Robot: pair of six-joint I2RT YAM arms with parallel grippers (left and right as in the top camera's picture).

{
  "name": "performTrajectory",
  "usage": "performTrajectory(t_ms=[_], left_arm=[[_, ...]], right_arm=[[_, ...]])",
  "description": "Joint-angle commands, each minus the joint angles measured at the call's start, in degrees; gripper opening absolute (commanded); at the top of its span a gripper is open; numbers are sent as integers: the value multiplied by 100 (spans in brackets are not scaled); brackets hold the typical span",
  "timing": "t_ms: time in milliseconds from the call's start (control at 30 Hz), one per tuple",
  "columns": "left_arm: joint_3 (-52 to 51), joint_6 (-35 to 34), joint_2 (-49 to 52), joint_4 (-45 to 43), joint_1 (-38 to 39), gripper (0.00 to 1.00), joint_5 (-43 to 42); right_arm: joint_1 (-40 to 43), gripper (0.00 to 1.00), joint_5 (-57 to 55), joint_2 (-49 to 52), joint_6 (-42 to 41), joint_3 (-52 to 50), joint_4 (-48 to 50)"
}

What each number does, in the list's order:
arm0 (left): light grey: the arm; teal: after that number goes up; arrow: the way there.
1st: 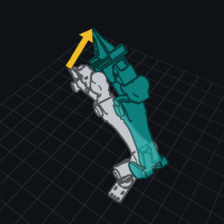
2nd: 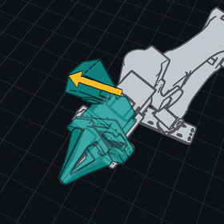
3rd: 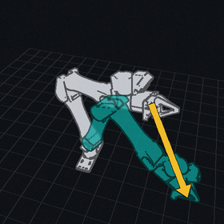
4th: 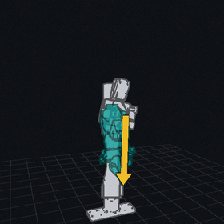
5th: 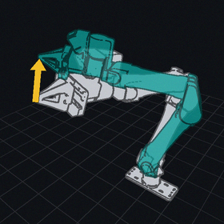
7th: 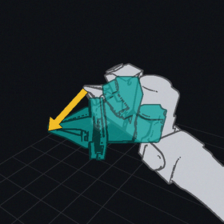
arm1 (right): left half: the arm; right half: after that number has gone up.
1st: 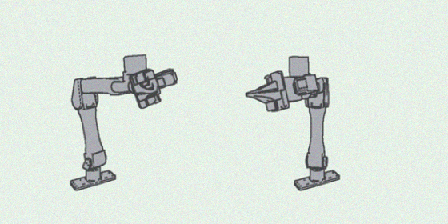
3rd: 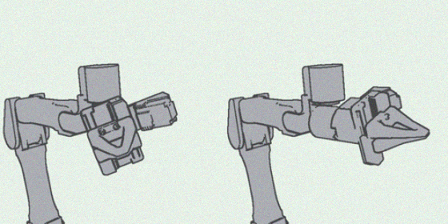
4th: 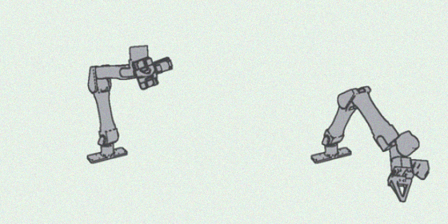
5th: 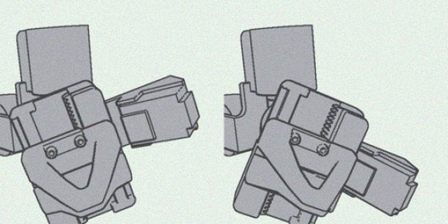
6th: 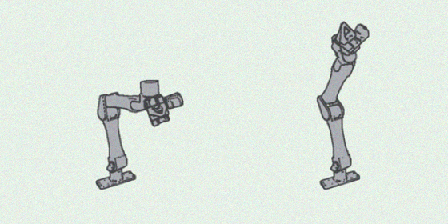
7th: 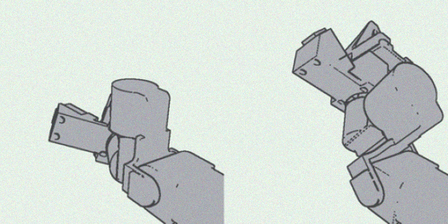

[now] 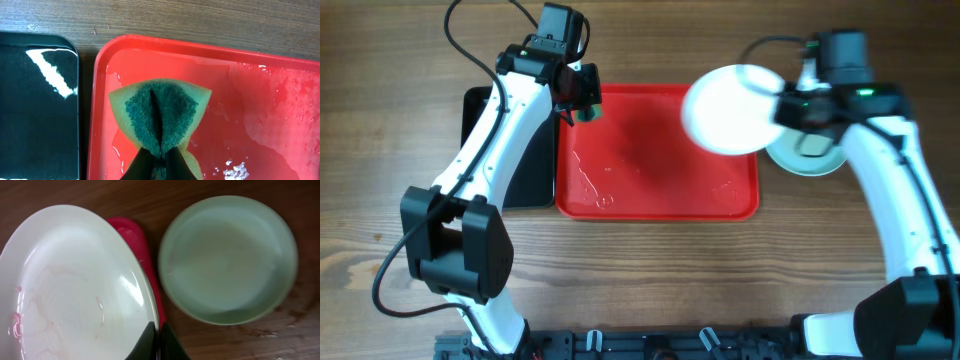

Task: Clean dirty plates on tray and stack at the side
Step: 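Carry the white plate right and stack it on the light-blue plates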

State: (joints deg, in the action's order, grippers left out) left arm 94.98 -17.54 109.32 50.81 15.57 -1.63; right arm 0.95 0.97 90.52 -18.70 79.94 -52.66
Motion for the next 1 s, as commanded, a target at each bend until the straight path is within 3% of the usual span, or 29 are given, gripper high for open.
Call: performTrajectory(t_ms=[0,233,600,800,967], left_arm=[[-26,-94,57,9,-31,4,-90],[-26,-94,57,13,-33,4,-92],[-26,-68,57,28,-50,4,-76],[-20,-72,-20,127,-302,4,-26],[39,-66,-420,533,-660,4,-20]], right_arm=[[763,4,190,-31,63,-151,-70],[1602,4,-483,4,-94,-1163,586],[1799,5,-846,76,-271,-1781,1934],[1788,34,-282,269,-79,-1781,2020],[1777,45,254,280,39,-1722,1919]])
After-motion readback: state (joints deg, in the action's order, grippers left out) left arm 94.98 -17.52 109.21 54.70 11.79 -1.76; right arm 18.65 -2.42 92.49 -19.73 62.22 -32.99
